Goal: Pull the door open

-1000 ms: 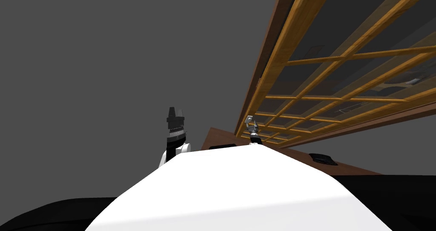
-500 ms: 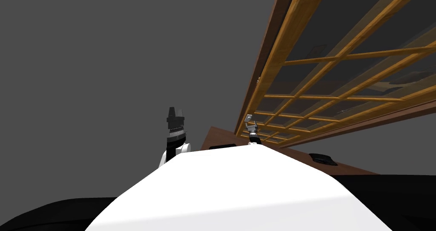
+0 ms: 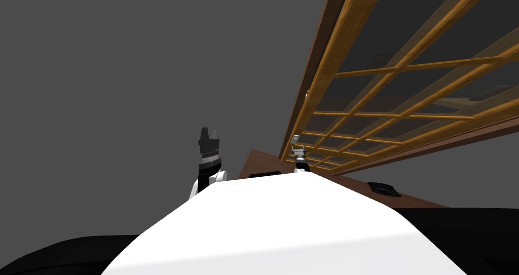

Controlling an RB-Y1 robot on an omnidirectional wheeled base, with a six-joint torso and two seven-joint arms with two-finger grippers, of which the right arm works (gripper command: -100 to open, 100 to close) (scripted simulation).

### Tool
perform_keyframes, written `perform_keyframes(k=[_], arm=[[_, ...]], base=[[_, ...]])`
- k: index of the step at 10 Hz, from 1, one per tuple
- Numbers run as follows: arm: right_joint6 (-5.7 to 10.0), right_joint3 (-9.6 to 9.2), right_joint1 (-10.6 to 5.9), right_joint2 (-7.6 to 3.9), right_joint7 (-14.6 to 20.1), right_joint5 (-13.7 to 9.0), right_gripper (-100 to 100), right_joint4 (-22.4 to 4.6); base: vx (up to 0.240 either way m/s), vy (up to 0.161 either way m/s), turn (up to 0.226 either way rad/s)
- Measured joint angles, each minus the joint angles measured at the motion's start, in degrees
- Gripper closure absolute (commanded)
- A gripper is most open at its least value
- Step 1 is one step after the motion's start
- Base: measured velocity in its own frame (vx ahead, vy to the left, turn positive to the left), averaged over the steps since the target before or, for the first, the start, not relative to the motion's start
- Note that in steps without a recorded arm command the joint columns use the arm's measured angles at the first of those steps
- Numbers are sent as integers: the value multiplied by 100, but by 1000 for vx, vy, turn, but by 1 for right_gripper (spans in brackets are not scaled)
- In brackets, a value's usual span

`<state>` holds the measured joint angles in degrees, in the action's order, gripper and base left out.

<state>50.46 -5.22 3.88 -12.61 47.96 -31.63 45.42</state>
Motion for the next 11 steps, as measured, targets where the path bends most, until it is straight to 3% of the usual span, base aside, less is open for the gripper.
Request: perform_keyframes(k=[11], arm=[[-32,-322,-86,60,1607,-702,-100,56]], base=[[-46,-10,24]])
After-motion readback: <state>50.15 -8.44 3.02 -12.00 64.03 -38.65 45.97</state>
